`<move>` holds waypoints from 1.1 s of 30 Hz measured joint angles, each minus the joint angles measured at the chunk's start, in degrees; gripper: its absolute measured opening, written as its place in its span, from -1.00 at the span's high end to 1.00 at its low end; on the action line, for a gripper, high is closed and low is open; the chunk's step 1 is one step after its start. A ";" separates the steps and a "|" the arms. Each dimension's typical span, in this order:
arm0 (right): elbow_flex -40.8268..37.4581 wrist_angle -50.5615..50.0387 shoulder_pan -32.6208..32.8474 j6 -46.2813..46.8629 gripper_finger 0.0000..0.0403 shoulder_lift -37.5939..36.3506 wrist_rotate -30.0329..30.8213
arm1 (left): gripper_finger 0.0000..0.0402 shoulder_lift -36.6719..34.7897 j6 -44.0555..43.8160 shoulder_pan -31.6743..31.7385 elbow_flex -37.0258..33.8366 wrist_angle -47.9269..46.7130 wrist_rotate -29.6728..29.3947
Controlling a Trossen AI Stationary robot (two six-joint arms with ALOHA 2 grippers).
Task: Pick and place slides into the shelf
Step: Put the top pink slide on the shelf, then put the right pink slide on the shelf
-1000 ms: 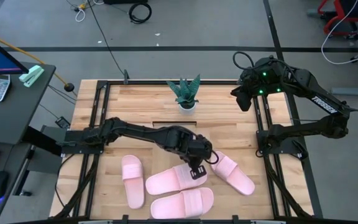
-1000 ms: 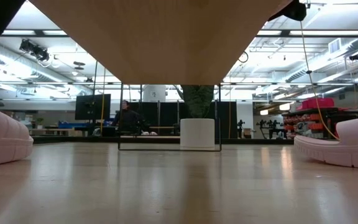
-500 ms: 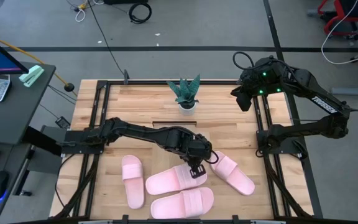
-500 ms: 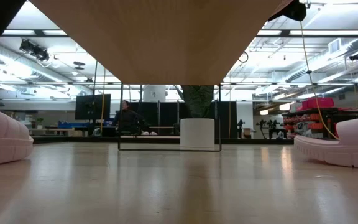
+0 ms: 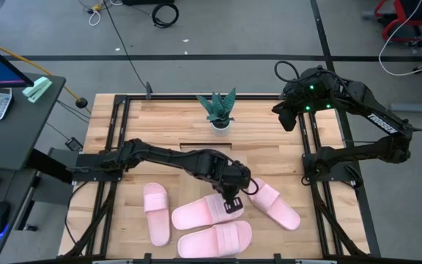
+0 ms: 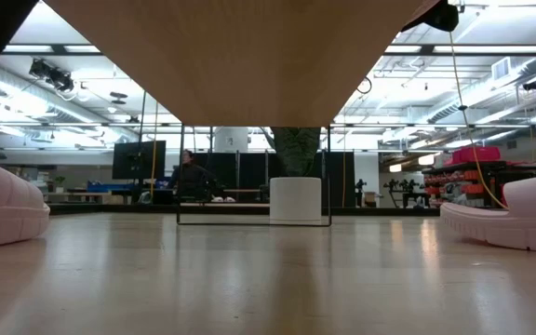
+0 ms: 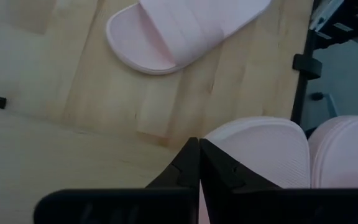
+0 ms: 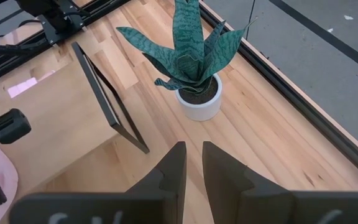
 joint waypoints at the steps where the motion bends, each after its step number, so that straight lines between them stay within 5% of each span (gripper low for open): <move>1: 0.00 0.00 0.00 0.00 0.71 0.00 -0.01 | 0.95 0.02 0.20 0.01 0.01 0.42 0.79; 10: 0.00 0.00 0.00 0.04 0.71 0.00 -0.23 | 0.87 0.04 0.51 -0.02 0.02 3.19 2.33; 18: -0.04 -0.07 0.00 0.04 0.71 -0.17 -0.23 | 0.94 -1.80 -0.71 0.02 0.39 -0.08 -6.56; 33: -0.04 -1.14 -0.04 -0.43 0.71 -3.73 0.20 | 0.94 -12.12 -24.93 -6.88 0.35 -18.83 -28.81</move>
